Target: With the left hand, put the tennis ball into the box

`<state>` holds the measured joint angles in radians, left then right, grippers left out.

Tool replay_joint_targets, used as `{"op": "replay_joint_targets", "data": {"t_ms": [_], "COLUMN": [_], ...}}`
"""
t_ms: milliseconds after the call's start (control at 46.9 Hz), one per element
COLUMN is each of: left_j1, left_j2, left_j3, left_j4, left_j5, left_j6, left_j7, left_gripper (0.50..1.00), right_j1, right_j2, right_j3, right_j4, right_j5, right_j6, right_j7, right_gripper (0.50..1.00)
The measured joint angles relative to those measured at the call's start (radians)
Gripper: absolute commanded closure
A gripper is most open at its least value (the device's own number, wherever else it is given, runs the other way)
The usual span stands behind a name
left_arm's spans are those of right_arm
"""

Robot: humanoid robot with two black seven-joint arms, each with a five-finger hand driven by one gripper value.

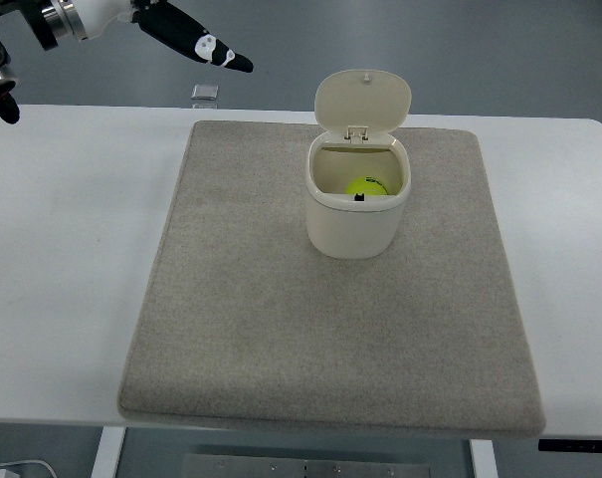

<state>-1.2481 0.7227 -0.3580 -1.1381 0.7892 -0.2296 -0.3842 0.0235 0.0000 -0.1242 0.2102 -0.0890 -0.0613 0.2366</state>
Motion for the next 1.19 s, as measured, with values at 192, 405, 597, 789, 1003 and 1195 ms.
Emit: {"op": "replay_joint_targets", "data": {"t_ms": [192,405,597,789,1003,1195], "left_j1": [0.059,0.111,0.141,0.185,0.232,0.285], "left_j2": [-0.018,-0.097,-0.158,-0.217,-0.221,-0.221], "left_j3": [0.002,0.004,0.001,-0.005,-0.026,-0.133], "left_j4": [0.074,0.207,0.303,0.364,0.364,0.361], "left_j5": [-0.136,-0.345,-0.584,-0.717,-0.722,-0.721], "left_j6": [-0.001,-0.063,-0.094,-0.113,-0.126,-0.134], "left_j7": [0.012,0.098,0.226,0.274,0.270,0.267], "left_gripper": [0.506,0.506,0.504,0.504,0.504,0.506], "right_j1": [0.000,0.000,0.000,0.000,0.000,0.000], "right_j2": [0.000,0.000,0.000,0.000,0.000,0.000], "right_j3": [0.000,0.000,0.000,0.000,0.000,0.000], "right_j4": [0.000,0.000,0.000,0.000,0.000,0.000], "right_j5": [0.000,0.000,0.000,0.000,0.000,0.000], "right_j6": [0.000,0.000,0.000,0.000,0.000,0.000], "right_j7": [0.000,0.000,0.000,0.000,0.000,0.000], "right_gripper": [0.562,0.562,0.562,0.562,0.562,0.562]}}
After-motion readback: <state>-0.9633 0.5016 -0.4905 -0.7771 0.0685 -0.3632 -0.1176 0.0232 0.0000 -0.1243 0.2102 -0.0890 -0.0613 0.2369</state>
